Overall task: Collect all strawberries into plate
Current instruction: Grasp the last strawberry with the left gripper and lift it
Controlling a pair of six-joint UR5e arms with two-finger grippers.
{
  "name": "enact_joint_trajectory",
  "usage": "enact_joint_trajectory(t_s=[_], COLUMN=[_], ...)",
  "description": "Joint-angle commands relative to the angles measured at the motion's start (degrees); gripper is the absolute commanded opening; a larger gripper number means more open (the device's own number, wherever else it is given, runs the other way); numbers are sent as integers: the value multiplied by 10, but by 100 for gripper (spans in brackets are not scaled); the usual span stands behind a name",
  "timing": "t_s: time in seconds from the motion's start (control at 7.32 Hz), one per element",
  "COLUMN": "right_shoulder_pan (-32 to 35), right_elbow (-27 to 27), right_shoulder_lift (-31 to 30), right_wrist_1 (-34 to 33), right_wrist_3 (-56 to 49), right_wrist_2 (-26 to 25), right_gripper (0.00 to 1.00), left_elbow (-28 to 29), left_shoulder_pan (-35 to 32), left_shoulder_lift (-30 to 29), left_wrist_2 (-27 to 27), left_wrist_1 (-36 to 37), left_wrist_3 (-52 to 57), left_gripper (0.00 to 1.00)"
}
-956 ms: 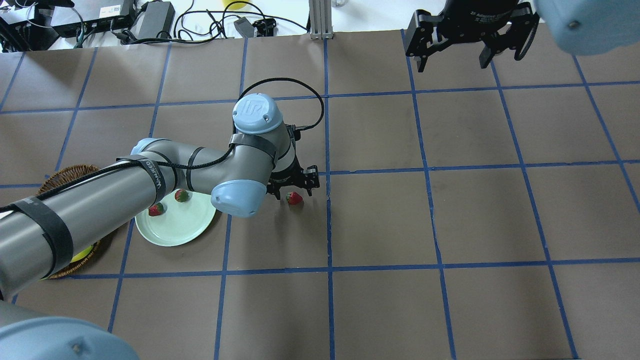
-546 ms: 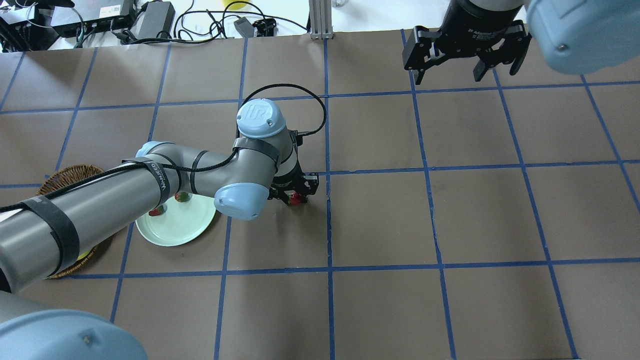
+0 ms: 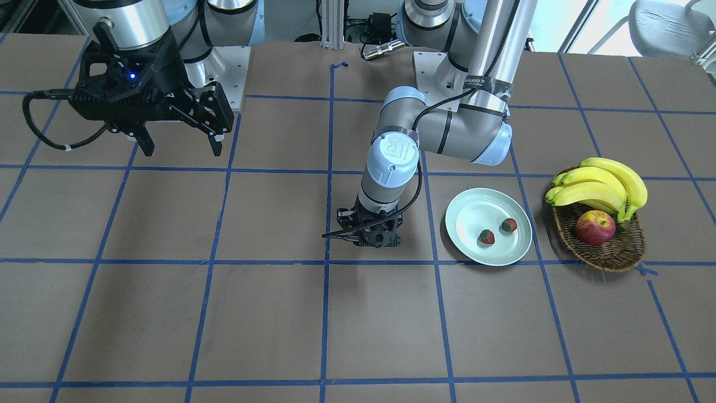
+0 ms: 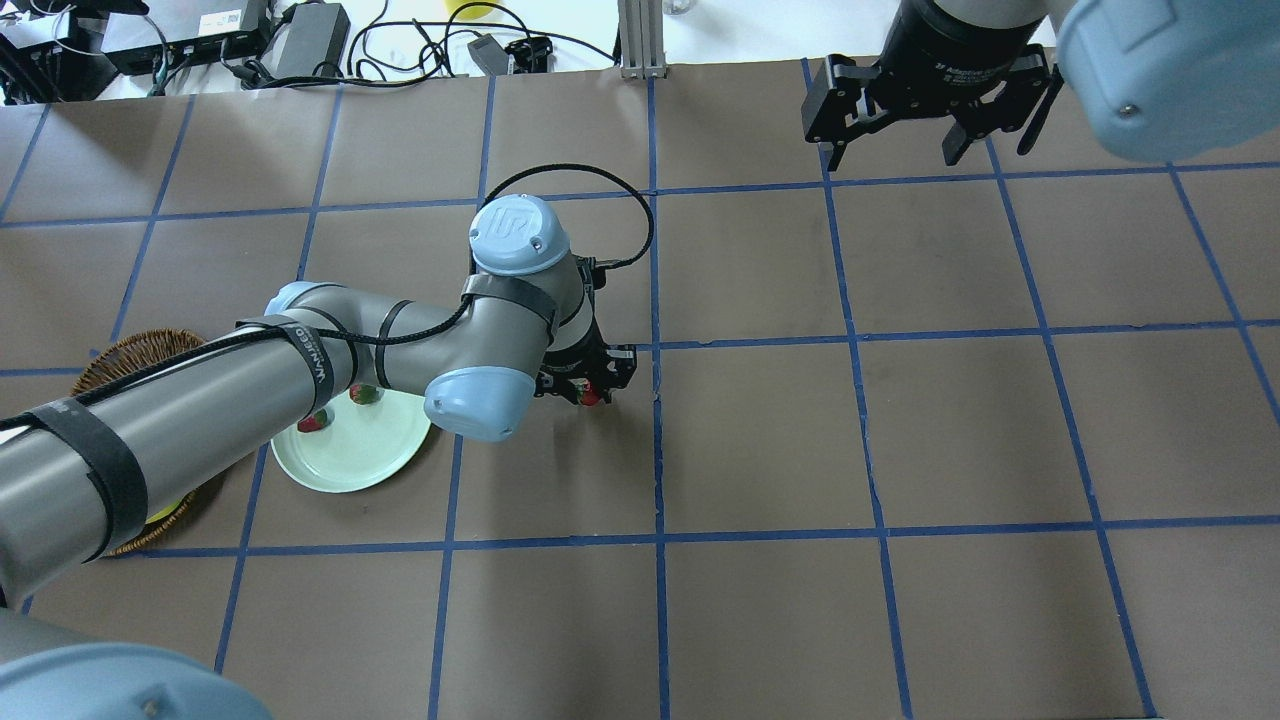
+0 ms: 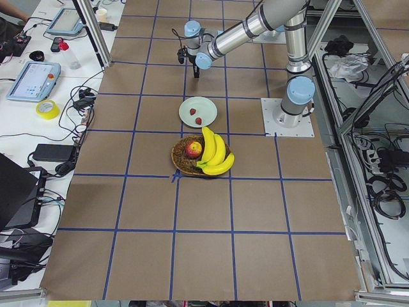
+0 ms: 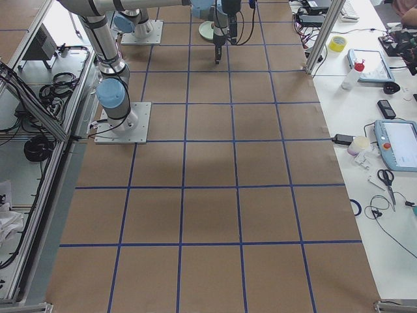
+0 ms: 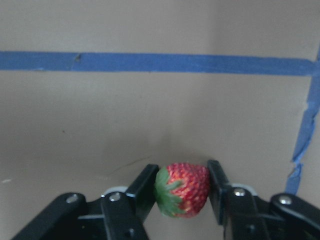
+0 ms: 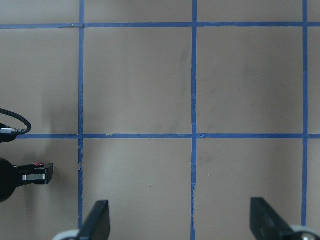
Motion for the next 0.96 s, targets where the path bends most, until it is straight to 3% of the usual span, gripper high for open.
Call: enact_joint_trajectory(t_s=[0.0,0.27,0.55,0.82], right_shoulder_pan=[0,1,1,0], right_elbow=[1,1,1,1], right_shoulder_lift=[0,0,-1,-7], right_wrist_1=[3,5,6,23], right_wrist_3=[-1,-32,-32,-33], right_wrist_2=[0,1,-1,-1], right_gripper=[100,100,100,100], left_elbow=[4,18,19,-1], left_shoulder_pan=[8,65,156,257], left_shoulder_lift=[10,39,87,107], left_wrist_2=[1,19,22,71], left_wrist_1=[1,-30,-109,-129], left_wrist_3=[32,81,210,351], left_gripper=[4,3,1,0])
